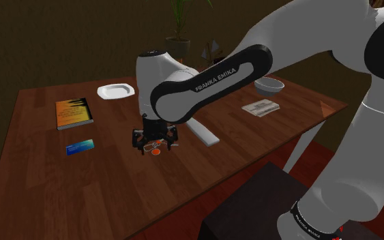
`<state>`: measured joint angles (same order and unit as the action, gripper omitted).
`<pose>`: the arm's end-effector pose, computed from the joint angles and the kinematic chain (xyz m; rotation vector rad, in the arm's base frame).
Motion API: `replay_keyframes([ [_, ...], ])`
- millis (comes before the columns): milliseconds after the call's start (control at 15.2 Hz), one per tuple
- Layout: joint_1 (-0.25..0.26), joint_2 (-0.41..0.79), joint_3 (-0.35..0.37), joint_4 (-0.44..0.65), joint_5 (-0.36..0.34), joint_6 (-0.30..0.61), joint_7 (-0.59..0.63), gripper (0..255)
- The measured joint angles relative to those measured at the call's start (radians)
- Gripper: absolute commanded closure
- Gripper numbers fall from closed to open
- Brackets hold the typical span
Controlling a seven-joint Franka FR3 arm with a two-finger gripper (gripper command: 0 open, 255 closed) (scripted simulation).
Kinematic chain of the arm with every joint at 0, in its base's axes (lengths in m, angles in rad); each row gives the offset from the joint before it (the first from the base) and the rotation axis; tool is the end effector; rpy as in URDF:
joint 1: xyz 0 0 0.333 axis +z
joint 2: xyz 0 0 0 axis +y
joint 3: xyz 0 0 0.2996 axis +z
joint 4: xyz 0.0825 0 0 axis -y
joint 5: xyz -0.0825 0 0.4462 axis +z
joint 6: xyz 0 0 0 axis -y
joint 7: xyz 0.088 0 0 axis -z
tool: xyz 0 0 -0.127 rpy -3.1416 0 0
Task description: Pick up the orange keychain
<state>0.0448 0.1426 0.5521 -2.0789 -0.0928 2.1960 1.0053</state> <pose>0.5114 0.3416 0.2968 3.0892 -0.5595 -0.0021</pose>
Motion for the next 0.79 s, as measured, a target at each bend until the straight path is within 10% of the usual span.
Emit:
replay_keyframes([
  [66, 0.001, 0.006, -0.001, -0.003, -0.004, 0.008, 0.002, 0],
  [132, 0.0, 0.008, -0.002, -0.007, -0.006, 0.014, 0.003, 255],
  [792, 0.001, 0.003, -0.002, -0.002, -0.008, 0.015, 0.005, 255],
])
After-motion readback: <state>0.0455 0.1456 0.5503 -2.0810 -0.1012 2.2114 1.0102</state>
